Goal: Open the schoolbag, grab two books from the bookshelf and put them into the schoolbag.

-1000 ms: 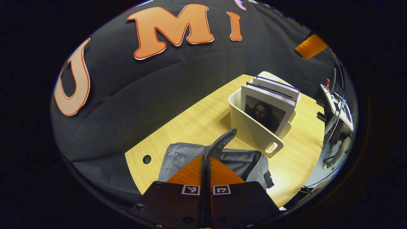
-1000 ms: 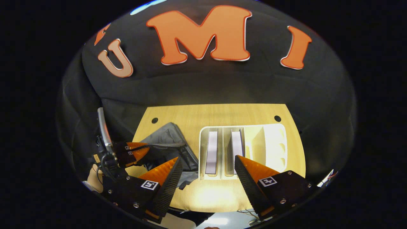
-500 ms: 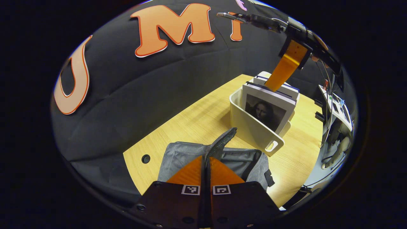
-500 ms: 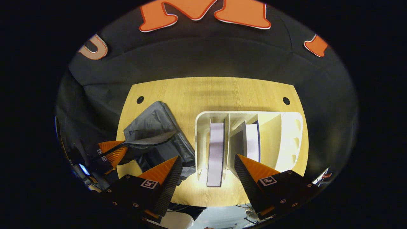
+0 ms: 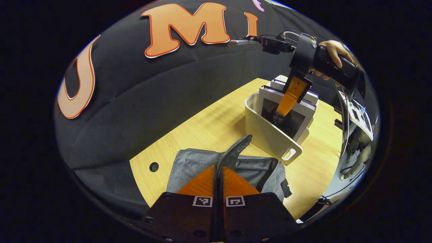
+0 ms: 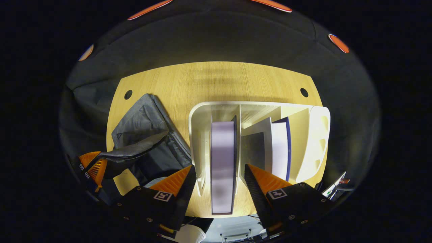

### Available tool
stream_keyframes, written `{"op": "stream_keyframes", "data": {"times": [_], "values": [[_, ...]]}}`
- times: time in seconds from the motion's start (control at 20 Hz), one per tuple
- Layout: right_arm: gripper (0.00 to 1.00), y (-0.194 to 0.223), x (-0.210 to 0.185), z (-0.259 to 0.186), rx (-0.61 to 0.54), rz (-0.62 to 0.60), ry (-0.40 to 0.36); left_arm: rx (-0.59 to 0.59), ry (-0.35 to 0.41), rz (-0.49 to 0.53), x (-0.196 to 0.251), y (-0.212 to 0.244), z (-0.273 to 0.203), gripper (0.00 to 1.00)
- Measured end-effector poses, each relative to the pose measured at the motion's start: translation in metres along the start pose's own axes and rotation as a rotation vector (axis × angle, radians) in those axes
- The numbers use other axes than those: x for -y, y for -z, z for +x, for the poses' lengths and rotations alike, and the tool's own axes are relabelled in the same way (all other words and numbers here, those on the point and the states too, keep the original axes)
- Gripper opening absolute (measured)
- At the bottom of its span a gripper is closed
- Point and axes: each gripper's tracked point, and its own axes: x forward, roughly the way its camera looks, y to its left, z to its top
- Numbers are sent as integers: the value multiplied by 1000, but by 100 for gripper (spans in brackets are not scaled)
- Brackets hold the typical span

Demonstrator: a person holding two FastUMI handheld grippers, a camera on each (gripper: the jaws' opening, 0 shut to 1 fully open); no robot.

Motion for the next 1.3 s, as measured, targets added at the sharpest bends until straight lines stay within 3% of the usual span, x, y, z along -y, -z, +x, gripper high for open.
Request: {"op": "stream_keyframes", "data": {"times": [0.05,0.15,0.2,0.25,0.4,0.55,0.9,1.1,1.3], "values": [[83,2,0,3,-6,-5,1,-1,0,-2,1,2,0,1],[58,5,-1,5,-17,-4,6,-3,0,-2,1,1,1,0],[53,6,-1,4,-19,4,3,-4,-1,-2,1,1,0,1],[36,6,-2,8,-15,7,-2,-4,-1,-2,1,1,1,0],[33,6,1,-5,0,-2,25,-2,5,-1,2,1,-1,0],[33,7,-4,-24,26,28,6,1,4,-9,2,2,0,0],[32,6,6,-106,107,53,57,9,15,-38,5,5,-1,1],[32,10,6,-164,198,112,10,14,30,-74,11,11,-2,0],[32,31,16,-205,290,218,-58,19,-1,-85,3,11,-9,1]]}}
